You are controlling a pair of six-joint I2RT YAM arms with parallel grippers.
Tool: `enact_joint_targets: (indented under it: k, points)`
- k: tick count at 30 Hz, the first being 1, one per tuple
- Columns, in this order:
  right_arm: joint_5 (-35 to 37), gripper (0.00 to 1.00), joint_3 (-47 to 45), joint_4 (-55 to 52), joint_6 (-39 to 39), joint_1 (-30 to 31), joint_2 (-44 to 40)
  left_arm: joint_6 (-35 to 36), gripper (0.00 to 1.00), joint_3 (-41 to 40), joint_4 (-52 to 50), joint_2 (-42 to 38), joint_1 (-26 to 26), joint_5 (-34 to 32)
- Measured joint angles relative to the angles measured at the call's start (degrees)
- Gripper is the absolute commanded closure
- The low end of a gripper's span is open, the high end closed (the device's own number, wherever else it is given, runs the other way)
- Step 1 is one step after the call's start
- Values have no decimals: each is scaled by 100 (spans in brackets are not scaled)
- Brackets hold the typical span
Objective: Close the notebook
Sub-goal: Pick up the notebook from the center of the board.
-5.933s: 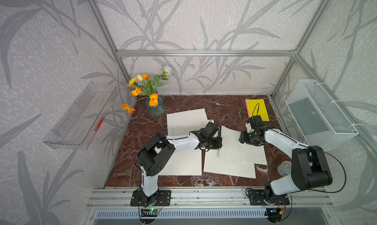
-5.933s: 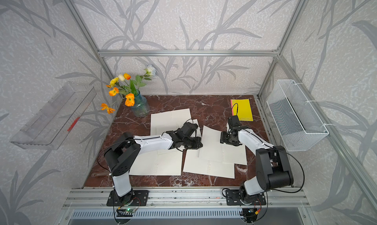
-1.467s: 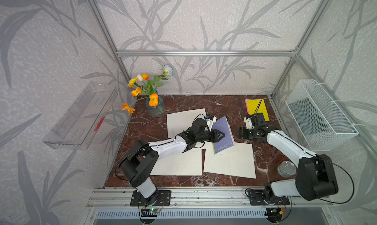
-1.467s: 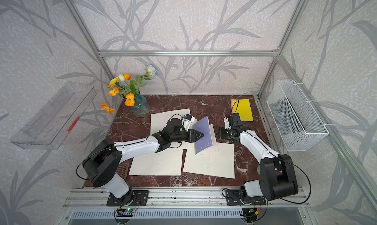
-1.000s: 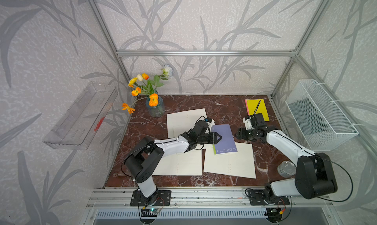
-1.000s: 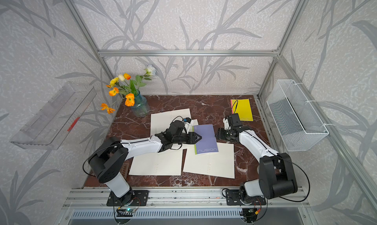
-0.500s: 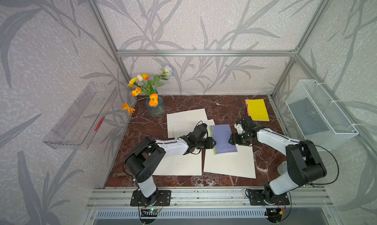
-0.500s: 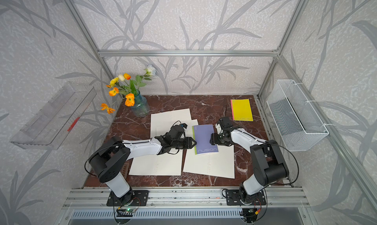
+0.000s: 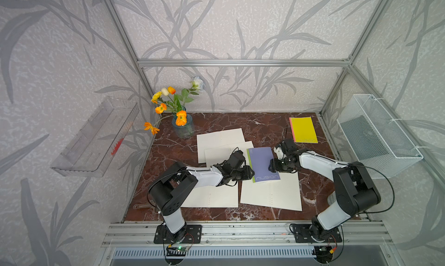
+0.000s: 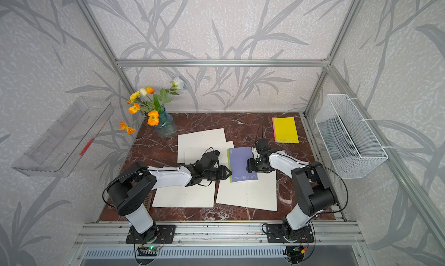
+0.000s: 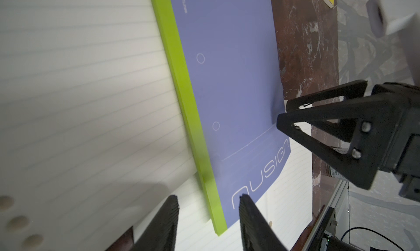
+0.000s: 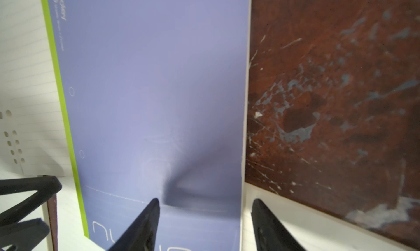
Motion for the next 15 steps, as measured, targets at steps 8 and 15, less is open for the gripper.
enact_joint_targets:
  k: [8, 15]
  points:
    - [125, 45, 0, 2, 17, 61, 59, -85, 55, 120, 37, 240, -76, 28]
    - [219, 55, 2, 4, 13, 92, 101, -107, 55, 273, 57, 385, -127, 109]
